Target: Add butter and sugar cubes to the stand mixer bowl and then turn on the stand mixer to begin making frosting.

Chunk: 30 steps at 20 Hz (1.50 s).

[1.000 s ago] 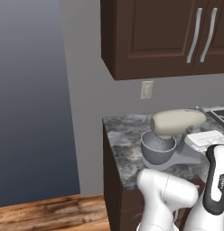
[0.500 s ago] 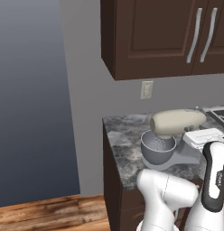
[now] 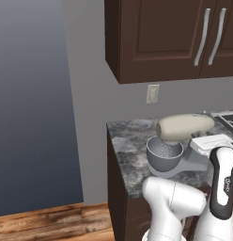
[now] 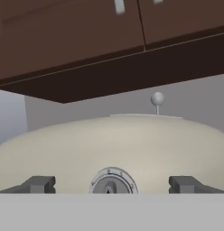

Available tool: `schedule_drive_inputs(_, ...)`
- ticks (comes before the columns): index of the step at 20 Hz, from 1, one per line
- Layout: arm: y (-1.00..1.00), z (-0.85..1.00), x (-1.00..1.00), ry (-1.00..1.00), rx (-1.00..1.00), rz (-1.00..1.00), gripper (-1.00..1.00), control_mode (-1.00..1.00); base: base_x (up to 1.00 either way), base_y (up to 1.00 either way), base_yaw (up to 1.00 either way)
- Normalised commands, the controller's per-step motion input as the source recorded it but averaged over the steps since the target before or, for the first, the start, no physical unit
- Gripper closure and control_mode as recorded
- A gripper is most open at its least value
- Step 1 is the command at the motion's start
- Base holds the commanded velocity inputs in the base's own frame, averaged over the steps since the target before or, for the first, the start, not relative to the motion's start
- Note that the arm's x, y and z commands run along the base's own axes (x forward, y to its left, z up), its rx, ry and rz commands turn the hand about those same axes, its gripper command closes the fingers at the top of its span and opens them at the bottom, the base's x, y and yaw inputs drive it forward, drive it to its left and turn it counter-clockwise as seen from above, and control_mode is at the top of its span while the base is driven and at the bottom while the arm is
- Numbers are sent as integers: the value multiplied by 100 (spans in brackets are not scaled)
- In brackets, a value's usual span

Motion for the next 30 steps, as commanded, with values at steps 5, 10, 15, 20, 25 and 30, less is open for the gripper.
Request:
schedule_drive_inputs(5,36,-27,31,2,0,-6,-100,-100,0,0,0)
schedule_drive_inputs(10,31,-28,30,1,0,-5,-100,-100,0,0,0)
schedule_drive_inputs(15,27,-26,28,1,0,-5,-100,-100,0,0,0)
schedule_drive_inputs(20,29,-28,18,0,0,-4,-100,-100,0,0,0)
schedule_drive_inputs(25,56,-39,22,0,-1,-5,100,-100,0,0,0)
schedule_drive_inputs(30,53,-18,20,0,0,-3,100,-100,0,0,0)
